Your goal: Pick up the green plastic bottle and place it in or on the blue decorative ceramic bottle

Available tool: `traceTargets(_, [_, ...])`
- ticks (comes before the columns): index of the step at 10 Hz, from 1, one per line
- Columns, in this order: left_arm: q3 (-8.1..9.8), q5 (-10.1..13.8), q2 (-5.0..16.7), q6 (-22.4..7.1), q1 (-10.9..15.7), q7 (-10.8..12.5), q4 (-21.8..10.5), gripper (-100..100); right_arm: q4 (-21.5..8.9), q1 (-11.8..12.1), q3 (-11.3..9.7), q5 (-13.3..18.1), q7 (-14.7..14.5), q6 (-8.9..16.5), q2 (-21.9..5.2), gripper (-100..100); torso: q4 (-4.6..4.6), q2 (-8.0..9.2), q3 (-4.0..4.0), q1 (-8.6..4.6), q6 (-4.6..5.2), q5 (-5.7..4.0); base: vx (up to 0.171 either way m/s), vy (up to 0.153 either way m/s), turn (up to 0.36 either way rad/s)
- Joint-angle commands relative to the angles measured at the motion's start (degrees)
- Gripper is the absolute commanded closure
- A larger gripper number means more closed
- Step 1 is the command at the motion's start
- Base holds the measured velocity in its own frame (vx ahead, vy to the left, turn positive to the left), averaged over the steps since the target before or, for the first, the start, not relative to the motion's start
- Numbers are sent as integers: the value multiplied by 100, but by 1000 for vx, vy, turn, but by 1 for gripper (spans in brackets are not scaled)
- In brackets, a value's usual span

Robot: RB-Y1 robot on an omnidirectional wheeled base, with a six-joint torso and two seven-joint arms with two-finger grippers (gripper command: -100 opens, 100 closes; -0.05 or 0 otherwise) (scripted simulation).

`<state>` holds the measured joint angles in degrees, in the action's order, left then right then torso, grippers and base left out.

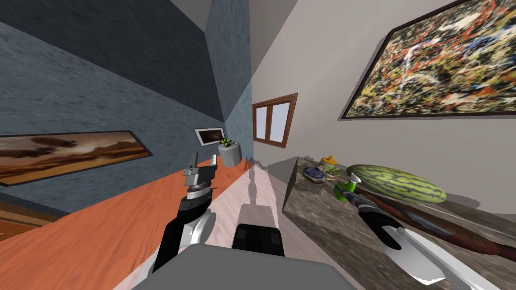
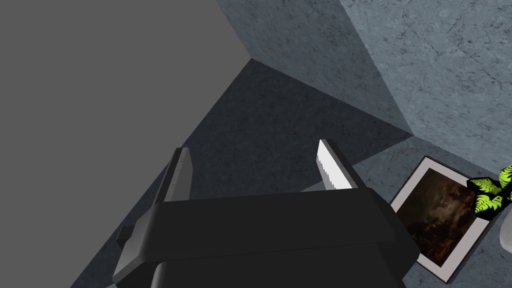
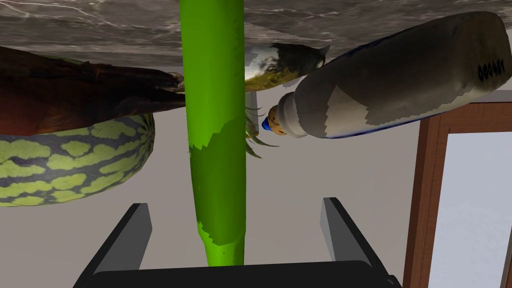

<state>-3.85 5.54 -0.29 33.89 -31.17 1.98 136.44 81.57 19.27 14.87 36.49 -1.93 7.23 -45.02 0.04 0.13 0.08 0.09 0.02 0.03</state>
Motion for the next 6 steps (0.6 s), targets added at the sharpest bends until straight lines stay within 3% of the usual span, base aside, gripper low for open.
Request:
traceTargets(1, [0, 0, 0, 0, 0, 0, 0, 0, -79, -33, -3, 81, 202, -16, -16, -100, 0, 0, 0, 0, 0, 0, -17, 11, -20])
traceTargets(2, [0, 0, 0, 0, 0, 0, 0, 0, -340, -142, 27, 345, 412, -111, -114, -100, -1, -3, -2, -4, 2, -1, -40, 34, 157])
traceTargets(4, [0, 0, 0, 0, 0, 0, 0, 0, -399, -142, 27, 435, 648, -111, -114, -100, 1, 3, 2, 1, 1, 1, -31, 18, 31])
traceTargets(5, [0, 0, 0, 0, 0, 0, 0, 0, -665, -251, 58, 696, 855, -205, -213, -100, 0, -2, -1, -4, 2, -1, -34, 33, 146])
traceTargets(6, [0, 0, 0, 0, 0, 0, 0, 0, -719, -251, 58, 789, 1018, -205, -213, -100, 0, -1, 0, 2, -3, 1, -35, 29, 86])
